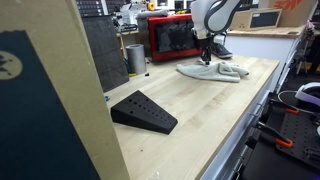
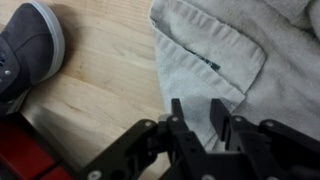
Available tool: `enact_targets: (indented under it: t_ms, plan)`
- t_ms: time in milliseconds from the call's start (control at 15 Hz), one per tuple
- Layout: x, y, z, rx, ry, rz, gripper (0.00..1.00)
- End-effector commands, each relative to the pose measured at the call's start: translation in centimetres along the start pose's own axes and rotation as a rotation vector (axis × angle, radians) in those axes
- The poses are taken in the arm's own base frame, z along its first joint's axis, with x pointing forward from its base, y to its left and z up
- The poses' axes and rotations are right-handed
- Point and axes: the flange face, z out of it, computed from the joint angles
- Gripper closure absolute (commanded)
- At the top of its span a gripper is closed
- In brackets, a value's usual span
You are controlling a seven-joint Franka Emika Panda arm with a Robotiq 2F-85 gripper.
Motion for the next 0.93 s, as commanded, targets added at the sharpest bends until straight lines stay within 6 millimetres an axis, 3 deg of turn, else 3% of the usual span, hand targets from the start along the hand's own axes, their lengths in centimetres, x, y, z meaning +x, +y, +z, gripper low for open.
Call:
enact_targets:
  t_ms: [0,67,467,867]
  plan:
    - [0.7,-0.4,-0.7,-0.014,0.009,0.005,0.95]
    - [0.8,-0.6,-0.7,-0.016,0.008,0.002,1.0]
    - [1.3,-1.3,-0.1,-0.02,-0.008,-0.006,1.0]
    - [1.9,0.2,1.1,-0.021,-0.022,0.022,1.0]
